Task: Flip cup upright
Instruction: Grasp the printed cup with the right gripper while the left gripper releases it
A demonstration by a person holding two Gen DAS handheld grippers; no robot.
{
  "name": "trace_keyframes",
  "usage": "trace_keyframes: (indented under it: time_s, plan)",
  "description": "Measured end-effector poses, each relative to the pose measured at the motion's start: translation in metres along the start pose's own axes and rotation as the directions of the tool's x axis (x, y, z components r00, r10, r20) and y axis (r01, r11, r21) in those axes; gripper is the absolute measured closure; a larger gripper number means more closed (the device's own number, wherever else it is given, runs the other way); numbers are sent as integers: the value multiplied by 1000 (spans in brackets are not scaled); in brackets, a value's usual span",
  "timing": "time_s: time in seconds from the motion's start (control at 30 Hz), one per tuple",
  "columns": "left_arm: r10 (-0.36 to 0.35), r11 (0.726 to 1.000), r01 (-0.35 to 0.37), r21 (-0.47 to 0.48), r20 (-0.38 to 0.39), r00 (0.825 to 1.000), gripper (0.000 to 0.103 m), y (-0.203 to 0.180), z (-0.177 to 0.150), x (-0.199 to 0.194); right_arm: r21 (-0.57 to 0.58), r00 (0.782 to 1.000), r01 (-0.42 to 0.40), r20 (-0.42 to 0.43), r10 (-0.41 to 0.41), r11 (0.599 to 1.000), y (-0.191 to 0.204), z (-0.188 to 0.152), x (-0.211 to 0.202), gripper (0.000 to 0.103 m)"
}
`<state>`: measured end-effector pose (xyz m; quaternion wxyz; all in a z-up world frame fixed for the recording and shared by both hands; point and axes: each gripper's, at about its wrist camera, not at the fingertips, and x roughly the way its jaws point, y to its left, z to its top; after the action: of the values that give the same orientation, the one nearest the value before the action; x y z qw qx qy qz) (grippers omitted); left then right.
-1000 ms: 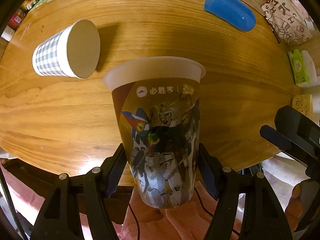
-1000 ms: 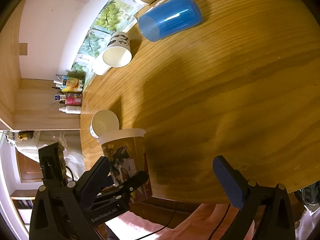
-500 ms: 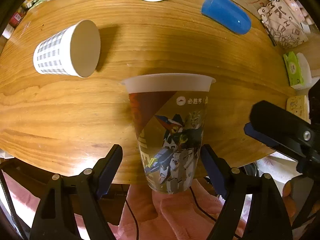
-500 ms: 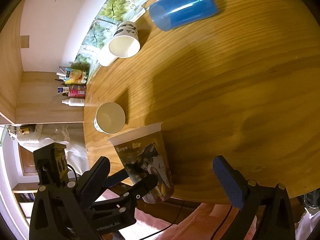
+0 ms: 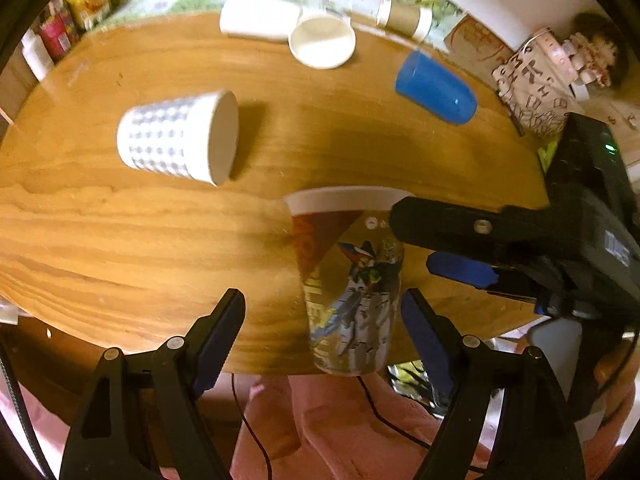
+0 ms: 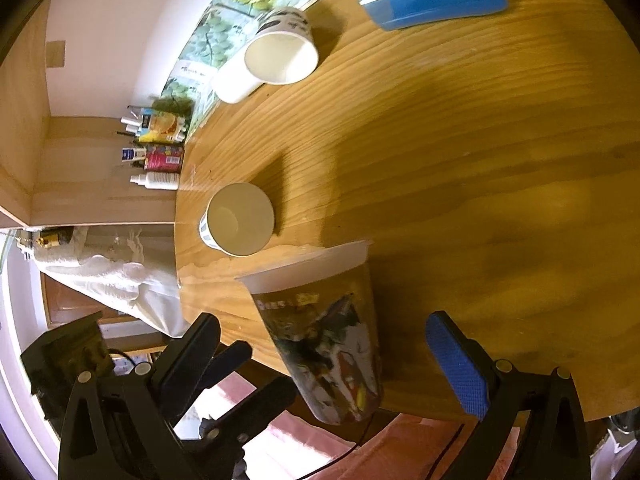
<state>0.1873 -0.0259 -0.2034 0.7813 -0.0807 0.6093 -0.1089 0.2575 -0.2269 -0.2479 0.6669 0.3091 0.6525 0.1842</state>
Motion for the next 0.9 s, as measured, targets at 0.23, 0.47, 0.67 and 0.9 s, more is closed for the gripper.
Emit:
trace_keyframes:
  time_s: [0.23, 0.47, 0.67, 0.9]
  plan:
    - [48, 996, -59, 70, 155, 987, 20, 7, -15, -22, -29, 999, 35, -10, -35, 999, 13, 2, 13, 0]
    - [68, 993, -89, 79, 236, 969, 20, 12, -23, -30, -65, 996, 90, -13, -91, 994, 23, 4, 26, 0]
    - [78, 992, -104, 69, 307, 949, 20, 11, -28, -41, -112, 983, 182, -4, -183, 977, 29, 4, 35, 0]
    - [73, 995, -92, 45, 319, 945, 20, 18, -33, -44, -149, 962, 271, 0, -274, 951, 34, 6, 42, 3]
